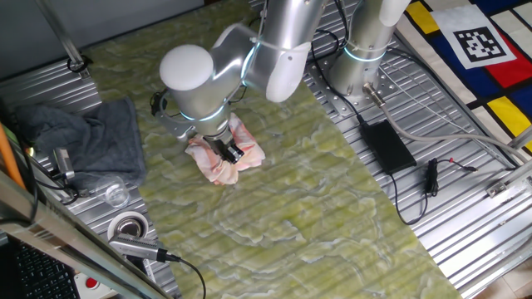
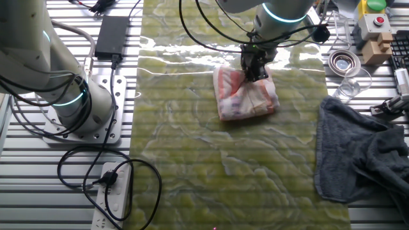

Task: Clean the table with a cloth

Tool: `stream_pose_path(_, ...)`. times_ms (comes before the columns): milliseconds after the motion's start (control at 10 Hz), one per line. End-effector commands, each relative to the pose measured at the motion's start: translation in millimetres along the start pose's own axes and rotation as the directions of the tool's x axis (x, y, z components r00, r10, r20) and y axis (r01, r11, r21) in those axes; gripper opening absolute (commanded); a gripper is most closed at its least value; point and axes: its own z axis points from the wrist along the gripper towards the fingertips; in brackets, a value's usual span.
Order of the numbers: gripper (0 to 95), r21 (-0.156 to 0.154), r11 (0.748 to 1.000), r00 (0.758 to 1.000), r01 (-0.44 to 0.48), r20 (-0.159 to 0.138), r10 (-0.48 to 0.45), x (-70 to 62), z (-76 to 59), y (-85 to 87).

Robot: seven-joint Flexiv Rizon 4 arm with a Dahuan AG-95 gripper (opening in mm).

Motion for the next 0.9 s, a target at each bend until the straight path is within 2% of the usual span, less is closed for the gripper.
stream_pose_path(100,0.0,0.012,1.000,0.999,-0.017,0.037,0.017,0.5,0.3,-0.5)
stream_pose_path(300,0.0,-0.020,1.000,0.998,-0.022,0.053,0.023,0.5,0.3,-0.5)
stream_pose_path(400,0.0,-0.027,0.999,0.998,-0.035,0.047,0.037,0.5,0.3,-0.5)
stream_pose_path(900,0.0,-0.027,0.999,0.998,-0.027,0.057,0.028,0.5,0.3,-0.5)
